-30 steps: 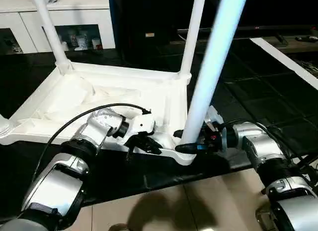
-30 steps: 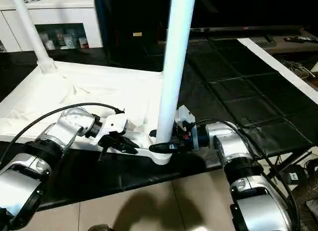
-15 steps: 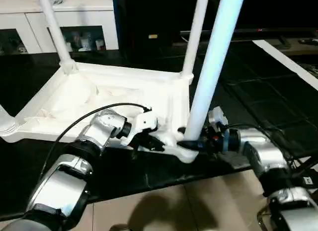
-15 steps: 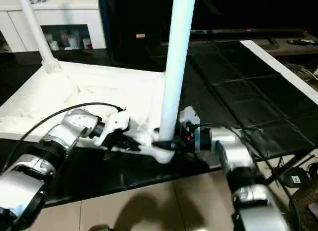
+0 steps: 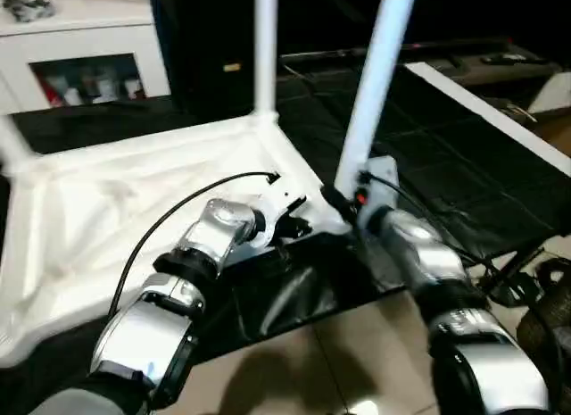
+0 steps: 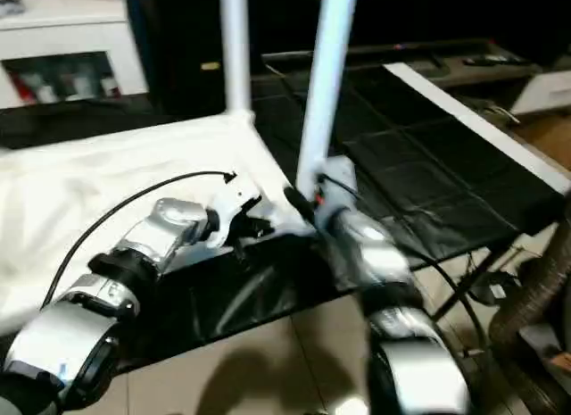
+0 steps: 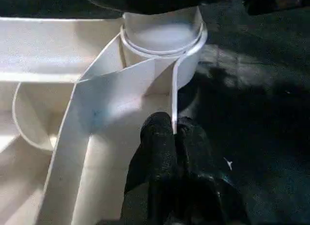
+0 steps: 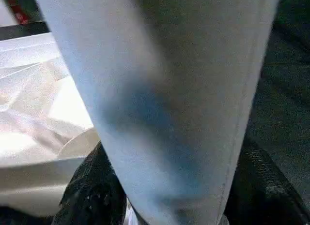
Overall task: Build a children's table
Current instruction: Rotate leg to tighten
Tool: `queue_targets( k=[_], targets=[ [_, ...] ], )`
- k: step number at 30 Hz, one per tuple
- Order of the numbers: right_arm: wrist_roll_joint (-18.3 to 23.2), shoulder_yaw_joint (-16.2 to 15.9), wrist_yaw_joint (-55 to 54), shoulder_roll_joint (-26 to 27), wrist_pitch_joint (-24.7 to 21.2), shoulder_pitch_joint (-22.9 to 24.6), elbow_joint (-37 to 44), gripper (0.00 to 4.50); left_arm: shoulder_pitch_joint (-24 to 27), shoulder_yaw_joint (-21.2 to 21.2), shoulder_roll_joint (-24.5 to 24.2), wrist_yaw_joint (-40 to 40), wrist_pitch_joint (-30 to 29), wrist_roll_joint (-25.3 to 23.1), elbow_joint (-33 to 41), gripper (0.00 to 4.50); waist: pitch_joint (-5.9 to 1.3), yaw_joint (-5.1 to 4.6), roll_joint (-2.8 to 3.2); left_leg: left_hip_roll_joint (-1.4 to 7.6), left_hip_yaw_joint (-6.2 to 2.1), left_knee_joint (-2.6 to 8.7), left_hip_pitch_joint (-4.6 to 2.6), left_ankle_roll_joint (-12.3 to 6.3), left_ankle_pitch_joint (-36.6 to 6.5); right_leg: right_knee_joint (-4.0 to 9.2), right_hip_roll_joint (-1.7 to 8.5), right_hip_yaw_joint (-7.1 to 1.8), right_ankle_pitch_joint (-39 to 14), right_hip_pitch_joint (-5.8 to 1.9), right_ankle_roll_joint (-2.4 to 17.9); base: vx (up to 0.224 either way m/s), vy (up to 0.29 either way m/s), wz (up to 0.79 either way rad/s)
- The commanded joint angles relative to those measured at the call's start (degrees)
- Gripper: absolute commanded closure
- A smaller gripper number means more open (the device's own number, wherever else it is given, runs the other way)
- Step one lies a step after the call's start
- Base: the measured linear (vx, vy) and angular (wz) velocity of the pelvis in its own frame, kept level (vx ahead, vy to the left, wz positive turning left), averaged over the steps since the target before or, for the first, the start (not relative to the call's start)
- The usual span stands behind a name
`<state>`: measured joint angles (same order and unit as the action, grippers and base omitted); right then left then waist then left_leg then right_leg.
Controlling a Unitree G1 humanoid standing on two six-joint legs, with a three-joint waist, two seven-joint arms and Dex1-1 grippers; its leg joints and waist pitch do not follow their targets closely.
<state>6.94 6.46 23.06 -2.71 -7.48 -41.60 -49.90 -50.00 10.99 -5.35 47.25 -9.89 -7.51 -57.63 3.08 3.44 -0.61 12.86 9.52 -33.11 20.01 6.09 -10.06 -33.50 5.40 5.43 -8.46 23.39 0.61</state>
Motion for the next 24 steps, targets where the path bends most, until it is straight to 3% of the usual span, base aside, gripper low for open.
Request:
queue_targets(
  k=[1,2,5,6,9,13,14,24],
  targets=[
    [1.0,-3.4,3.2,6.0,-2.4,0.6,-2.9,2.44,-1.9,0.3,3.4,-0.7,1.6,0.8,1.9,4.5,-3.89,0.48,-0.12,-0.28,0.43,4.08,0.17,-2.29,-15.4,4.6,2.57,-2.01,-22.2,-2.78,9.6,0.0,0.0,0.0],
    [0.8,-3.5,3.7,5.8,-2.2,0.8,-2.7,1.88,-1.8,0.3,3.0,-0.4,1.8,0.7,1.9,4.5,-3.92,0.53,-0.37,-0.29,0.53,4.05,0.27,-2.62,-14.5,4.29,2.54,-2.08,-20.2,-2.96,10.4,0.0,0.0,0.0],
    [-0.2,-3.8,5.4,4.8,-0.8,1.4,-2.8,1.69,-1.3,1.0,1.5,0.9,2.7,0.1,2.0,4.5,-3.9,0.58,-0.33,-0.31,0.62,4.07,0.38,-3.15,-13.7,4.2,2.64,-2.13,-19.0,-3.19,11.1,0.0,0.0,0.0],
    [-0.6,-4.1,6.4,4.1,0.1,1.9,-2.5,1.39,-1.0,1.3,0.9,1.7,3.2,-0.1,2.0,4.5,-3.91,0.59,-0.38,-0.31,0.67,4.04,0.33,-3.17,-13.7,4.24,2.65,-2.15,-19.1,-3.19,11.1,0.0,0.0,0.0],
    [-1.1,-5.0,10.8,0.6,4.5,3.9,-1.2,1.19,0.1,2.5,-1.6,5.1,5.2,-0.6,2.1,4.5,-4.03,0.76,-0.38,-0.2,0.68,4.01,0.34,-3.59,-13.0,4.03,2.75,-2.18,-17.5,-3.35,11.6,0.0,0.0,0.0],
    [0.9,-5.4,21.8,-5.2,5.9,8.0,3.7,0.89,0.8,3.5,-4.2,9.2,7.3,-1.3,1.8,4.5,-4.16,1.04,-0.26,-0.15,0.83,3.81,0.39,-4.84,-11.2,3.62,2.6,-2.31,-13.9,-3.55,12.6,0.0,0.0,0.0],
    [1.5,-5.3,24.1,-6.4,6.0,8.8,4.8,0.77,0.9,3.7,-4.7,10.1,8.0,-1.4,1.8,4.5,-4.24,1.48,-0.3,-0.05,0.86,3.7,0.38,-5.67,-10.0,3.37,2.47,-2.31,-11.6,-3.61,13.3,0.0,0.0,0.0],
    [5.4,-5.9,47.0,-19.9,5.7,13.0,11.3,0.04,2.2,6.7,-10.0,24.5,14.7,-0.9,2.3,4.5,-4.15,3.06,-0.51,0.1,1.16,3.41,0.31,-6.15,-10.6,3.39,2.41,-2.21,-12.7,-3.6,14.0,0.0,0.0,0.0]
  ],
)
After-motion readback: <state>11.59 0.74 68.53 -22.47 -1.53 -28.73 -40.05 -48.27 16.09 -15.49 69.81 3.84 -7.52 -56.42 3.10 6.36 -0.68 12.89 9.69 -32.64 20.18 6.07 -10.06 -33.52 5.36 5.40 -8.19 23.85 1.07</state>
